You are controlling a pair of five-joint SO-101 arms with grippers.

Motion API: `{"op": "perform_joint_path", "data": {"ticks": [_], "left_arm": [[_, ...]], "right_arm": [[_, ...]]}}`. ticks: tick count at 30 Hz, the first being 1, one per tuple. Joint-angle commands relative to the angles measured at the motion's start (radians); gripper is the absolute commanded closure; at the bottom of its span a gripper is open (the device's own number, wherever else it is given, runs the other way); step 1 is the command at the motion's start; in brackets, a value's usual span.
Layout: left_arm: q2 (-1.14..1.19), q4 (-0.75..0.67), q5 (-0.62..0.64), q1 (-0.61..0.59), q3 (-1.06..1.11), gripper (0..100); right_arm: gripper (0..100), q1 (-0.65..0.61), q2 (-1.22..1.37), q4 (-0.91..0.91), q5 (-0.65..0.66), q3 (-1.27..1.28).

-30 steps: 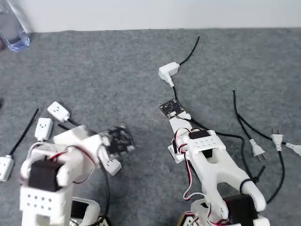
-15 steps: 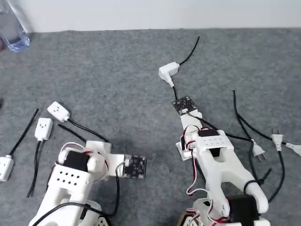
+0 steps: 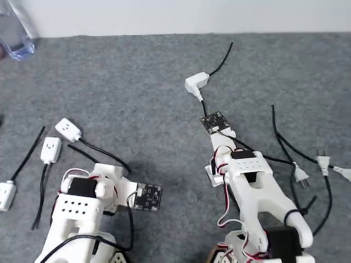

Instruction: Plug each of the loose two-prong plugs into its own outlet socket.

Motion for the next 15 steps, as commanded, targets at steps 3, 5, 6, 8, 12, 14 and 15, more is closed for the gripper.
{"op": "perform_joint_path", "data": {"ticks": [3, 5, 6, 8, 12, 14, 15], "left_arm": [[0.006, -0.057, -0.037, 0.014, -0.005, 70], [0.008, -0.094, -0.037, 0.029, -0.002, 70], [0.009, -0.107, -0.037, 0.044, -0.001, 70], [0.02, -0.133, -0.035, 0.071, 0.007, 70], [0.121, -0.252, -0.031, 0.091, 0.022, 70], [0.207, -0.31, -0.031, 0.091, 0.022, 70], [0.253, -0.341, -0.031, 0.091, 0.021, 70]], "right_arm": [[99.0, 0.004, 0.001, -0.018, 0.002, -0.064], [99.0, 0.004, 0.001, -0.018, 0.002, -0.064], [99.0, 0.004, 0.001, -0.018, 0.002, -0.064], [99.0, 0.004, 0.001, -0.018, 0.002, -0.064], [99.0, 0.004, 0.001, -0.016, 0.002, -0.064], [99.0, 0.004, 0.001, -0.016, 0.002, -0.064], [99.0, 0.004, 0.001, -0.016, 0.002, -0.064]]}}
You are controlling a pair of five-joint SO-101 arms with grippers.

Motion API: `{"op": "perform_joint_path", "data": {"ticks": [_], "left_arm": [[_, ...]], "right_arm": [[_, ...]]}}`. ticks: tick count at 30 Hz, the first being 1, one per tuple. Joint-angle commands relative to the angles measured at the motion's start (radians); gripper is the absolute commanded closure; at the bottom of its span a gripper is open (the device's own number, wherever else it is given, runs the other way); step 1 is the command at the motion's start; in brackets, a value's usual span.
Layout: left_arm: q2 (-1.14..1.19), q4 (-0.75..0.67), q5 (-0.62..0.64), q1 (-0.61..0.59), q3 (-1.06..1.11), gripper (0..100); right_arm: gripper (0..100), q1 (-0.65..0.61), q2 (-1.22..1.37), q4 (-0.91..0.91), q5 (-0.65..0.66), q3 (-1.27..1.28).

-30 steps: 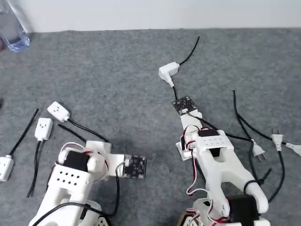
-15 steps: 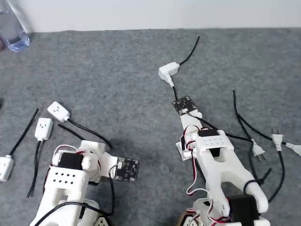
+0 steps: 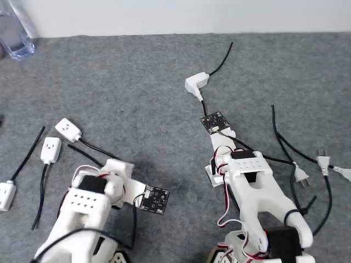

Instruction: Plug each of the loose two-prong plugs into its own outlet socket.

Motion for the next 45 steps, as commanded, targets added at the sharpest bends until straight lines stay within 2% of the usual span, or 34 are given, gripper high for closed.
{"op": "perform_joint_path", "data": {"ticks": [1, 8, 18, 20, 26, 30, 40, 42, 45], "left_arm": [[0.14, -0.12, -0.006, 0.008, -0.008, 70], [0.318, -0.133, 0.086, 0.009, -0.14, 72], [0.371, -0.106, 0.094, 0.011, -0.194, 99], [0.367, -0.066, 0.1, 0.029, -0.2, 99], [0.282, 0.166, 0.262, 0.098, -0.367, 99], [0.181, 0.252, 0.27, 0.175, -0.386, 99], [0.129, 0.175, 0.443, 0.322, -0.295, 99], [0.127, 0.109, 0.485, 0.325, -0.295, 99], [0.138, -0.072, 0.577, 0.292, -0.285, 98]], "right_arm": [[99.0, 0.004, 0.001, -0.016, 0.002, -0.064], [99.0, 0.004, 0.001, -0.018, 0.003, -0.064], [99.0, 0.004, 0.001, -0.015, 0.003, -0.064], [99.0, 0.004, 0.001, -0.016, 0.003, -0.064], [99.0, 0.005, 0.001, -0.015, 0.002, -0.064], [99.0, 0.007, -0.001, -0.013, -0.003, -0.064], [99.0, 0.01, -0.001, -0.012, -0.003, -0.066], [99.0, 0.012, -0.001, -0.012, -0.005, -0.066], [99.0, 0.012, -0.002, -0.012, -0.005, -0.064]]}}
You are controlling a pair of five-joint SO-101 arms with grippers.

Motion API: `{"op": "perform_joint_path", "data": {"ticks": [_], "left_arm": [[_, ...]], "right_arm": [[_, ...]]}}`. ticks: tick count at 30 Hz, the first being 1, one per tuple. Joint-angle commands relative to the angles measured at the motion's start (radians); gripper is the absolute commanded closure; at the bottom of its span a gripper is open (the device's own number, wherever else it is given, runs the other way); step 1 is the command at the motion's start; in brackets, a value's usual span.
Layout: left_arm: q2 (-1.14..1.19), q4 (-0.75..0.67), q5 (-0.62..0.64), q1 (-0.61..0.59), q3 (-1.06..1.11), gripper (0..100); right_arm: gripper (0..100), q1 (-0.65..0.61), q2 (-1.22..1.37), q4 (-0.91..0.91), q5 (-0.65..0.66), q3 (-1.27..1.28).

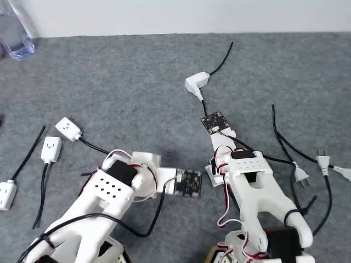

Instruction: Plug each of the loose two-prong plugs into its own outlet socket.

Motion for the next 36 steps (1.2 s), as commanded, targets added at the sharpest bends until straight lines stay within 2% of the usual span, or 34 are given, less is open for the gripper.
{"op": "perform_joint_path", "data": {"ticks": [1, 4, 9, 19, 22, 25, 27, 31, 36], "left_arm": [[-0.003, -0.218, 0.104, -0.034, 0.005, 98], [0.083, -0.341, 0.121, -0.063, 0.028, 98], [0.292, -0.379, 0.121, -0.063, 0.027, 98], [0.204, -0.186, 0.123, -0.051, -0.012, 98], [0.141, -0.176, 0.137, -0.051, 0.031, 87], [0.063, -0.189, 0.334, -0.048, 0.065, 72], [0.014, -0.186, 0.388, -0.052, 0.074, 64], [-0.052, -0.193, 0.333, -0.044, 0.137, 64], [-0.055, -0.244, 0.336, -0.048, 0.173, 64]], "right_arm": [[99.0, 0.012, -0.002, -0.008, -0.005, -0.064], [99.0, 0.012, -0.002, -0.008, -0.005, -0.064], [99.0, 0.007, -0.002, -0.008, 0.002, -0.064], [99.0, 0.005, -0.002, -0.01, 0.005, -0.066], [99.0, 0.005, -0.002, -0.01, 0.005, -0.066], [99.0, 0.005, -0.002, -0.01, 0.005, -0.066], [99.0, 0.005, -0.002, -0.01, 0.005, -0.066], [99.0, 0.005, -0.002, -0.01, 0.005, -0.064], [99.0, 0.005, -0.002, -0.01, 0.005, -0.064]]}}
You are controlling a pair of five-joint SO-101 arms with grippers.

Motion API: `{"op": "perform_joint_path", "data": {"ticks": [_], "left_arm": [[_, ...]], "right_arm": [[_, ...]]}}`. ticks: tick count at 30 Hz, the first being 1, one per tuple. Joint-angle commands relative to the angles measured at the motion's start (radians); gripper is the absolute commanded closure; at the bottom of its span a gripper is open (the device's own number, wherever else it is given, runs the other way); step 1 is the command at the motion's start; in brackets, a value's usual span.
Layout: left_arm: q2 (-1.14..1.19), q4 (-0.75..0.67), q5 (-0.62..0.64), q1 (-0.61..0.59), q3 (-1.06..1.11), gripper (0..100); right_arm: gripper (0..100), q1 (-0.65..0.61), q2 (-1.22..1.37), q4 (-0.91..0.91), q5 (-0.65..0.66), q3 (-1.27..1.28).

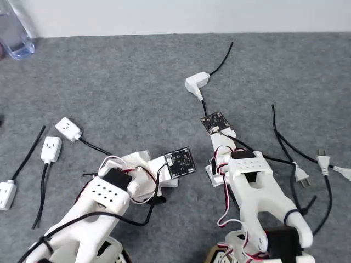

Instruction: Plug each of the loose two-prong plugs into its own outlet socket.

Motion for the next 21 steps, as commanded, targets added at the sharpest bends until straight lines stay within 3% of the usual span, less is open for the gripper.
{"op": "perform_joint_path", "data": {"ticks": [1, 8, 21], "left_arm": [[-0.026, -0.043, -0.005, 0.014, 0.012, 64], [-0.025, -0.129, -0.003, 0.114, 0.062, 64], [-0.023, -0.002, -0.049, 0.127, 0.035, 64]], "right_arm": [[99.0, 0.005, -0.002, -0.01, 0.008, -0.064], [99.0, 0.005, -0.002, -0.01, 0.02, -0.064], [99.0, 0.01, -0.002, -0.01, 0.017, -0.064]]}}
